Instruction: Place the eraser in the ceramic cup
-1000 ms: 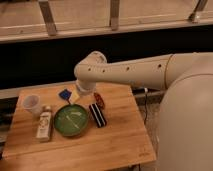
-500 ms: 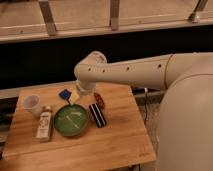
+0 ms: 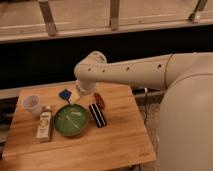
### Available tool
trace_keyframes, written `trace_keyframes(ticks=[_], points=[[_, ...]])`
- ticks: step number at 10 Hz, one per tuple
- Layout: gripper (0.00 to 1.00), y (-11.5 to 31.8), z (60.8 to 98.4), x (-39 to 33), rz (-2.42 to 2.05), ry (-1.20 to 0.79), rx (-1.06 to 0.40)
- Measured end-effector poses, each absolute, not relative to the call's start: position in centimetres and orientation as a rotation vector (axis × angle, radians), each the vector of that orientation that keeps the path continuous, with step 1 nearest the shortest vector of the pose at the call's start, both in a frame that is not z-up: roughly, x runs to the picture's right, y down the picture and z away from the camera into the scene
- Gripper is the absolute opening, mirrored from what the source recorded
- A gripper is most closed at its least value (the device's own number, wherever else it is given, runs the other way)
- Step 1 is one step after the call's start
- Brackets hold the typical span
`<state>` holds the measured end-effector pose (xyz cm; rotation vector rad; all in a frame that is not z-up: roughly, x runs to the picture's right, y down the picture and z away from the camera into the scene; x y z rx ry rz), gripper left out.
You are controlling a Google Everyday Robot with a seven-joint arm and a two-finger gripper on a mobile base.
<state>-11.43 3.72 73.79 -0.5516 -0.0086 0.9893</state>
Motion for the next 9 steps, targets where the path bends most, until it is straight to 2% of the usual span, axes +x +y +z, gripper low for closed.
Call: trace_keyframes(ticks=[9], points=[[0.8,3.79,73.87,-11.39,0.996,-0.002,-0.55]])
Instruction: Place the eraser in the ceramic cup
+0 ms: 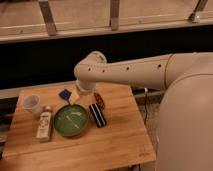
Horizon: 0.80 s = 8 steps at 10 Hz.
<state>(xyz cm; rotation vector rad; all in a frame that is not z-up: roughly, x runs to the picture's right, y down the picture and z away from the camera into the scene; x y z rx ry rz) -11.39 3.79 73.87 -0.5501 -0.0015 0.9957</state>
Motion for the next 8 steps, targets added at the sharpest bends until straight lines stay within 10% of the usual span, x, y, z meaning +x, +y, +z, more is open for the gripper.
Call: trace_keyframes(ticks=[8], points=[[0.8,8.5,82.2,-6.5,1.131,0.234,-0.504]])
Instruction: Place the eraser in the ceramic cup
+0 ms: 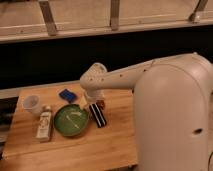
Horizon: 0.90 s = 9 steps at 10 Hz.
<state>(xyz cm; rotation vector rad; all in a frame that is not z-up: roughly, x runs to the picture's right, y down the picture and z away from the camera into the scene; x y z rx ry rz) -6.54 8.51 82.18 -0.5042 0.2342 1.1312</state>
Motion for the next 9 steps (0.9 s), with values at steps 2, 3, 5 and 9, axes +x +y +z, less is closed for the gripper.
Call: trace_keyframes(ticks=[2,3,5,9], points=[[0.8,8.7,82.4,-6.0,1.142,0.255,-0.495],[0.8,8.7,82.4,-6.0,1.142,0.255,-0.495],[0.8,8.7,82.5,-5.9,1.143,0.262,-0.492],[0.8,10.2,84.7,-3.3,1.172,0.403,-0.469]])
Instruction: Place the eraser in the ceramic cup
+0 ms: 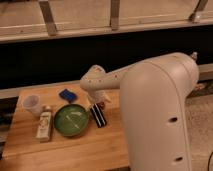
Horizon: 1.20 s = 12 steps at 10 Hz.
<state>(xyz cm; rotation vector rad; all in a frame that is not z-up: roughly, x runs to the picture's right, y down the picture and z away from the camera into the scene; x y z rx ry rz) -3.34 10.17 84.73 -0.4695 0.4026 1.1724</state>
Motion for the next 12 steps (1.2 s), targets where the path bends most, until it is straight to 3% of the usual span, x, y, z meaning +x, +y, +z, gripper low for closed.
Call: trace_keyframes(ticks=[5,12], points=[[0.8,12.0,85.8,-0.8,1.21,0.488,-0.469],[0.8,13.2,88.9,-2.8,1.223,0.487,-0.541]])
